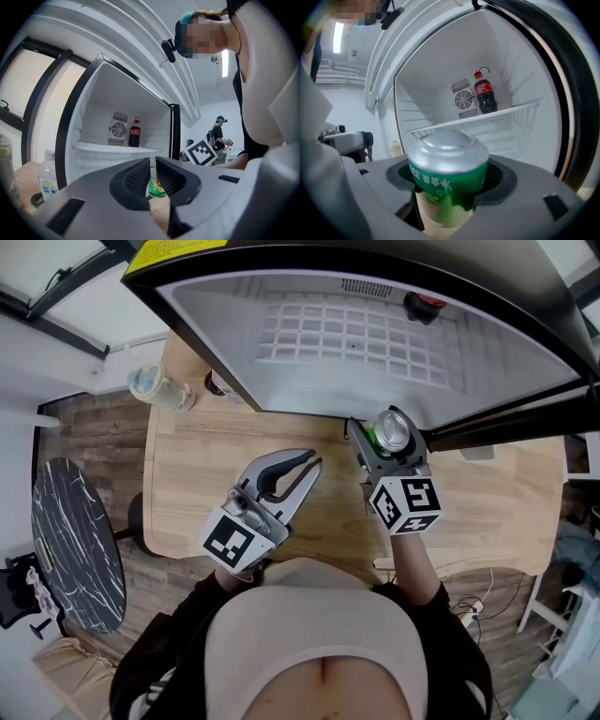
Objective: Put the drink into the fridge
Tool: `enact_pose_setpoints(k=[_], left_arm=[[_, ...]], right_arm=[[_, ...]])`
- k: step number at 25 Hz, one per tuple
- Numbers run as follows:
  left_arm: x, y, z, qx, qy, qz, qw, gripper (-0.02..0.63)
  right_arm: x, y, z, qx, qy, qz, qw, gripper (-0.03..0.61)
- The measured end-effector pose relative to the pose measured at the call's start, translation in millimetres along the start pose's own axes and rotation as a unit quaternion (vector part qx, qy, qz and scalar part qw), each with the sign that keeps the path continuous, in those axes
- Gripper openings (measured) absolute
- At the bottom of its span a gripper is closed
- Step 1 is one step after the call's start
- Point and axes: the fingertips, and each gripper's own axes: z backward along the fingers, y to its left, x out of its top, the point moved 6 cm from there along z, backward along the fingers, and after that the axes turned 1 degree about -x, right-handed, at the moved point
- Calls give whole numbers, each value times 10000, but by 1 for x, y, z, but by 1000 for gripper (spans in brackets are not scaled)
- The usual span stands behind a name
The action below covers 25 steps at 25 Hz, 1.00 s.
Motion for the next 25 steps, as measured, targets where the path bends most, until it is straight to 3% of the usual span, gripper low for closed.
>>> enact_pose_setpoints(k=[25], left_arm=[[-12,12,9,292,182,86,9994,43]], right_arm=[[-11,-21,-64,-71,141,444,9989,345]])
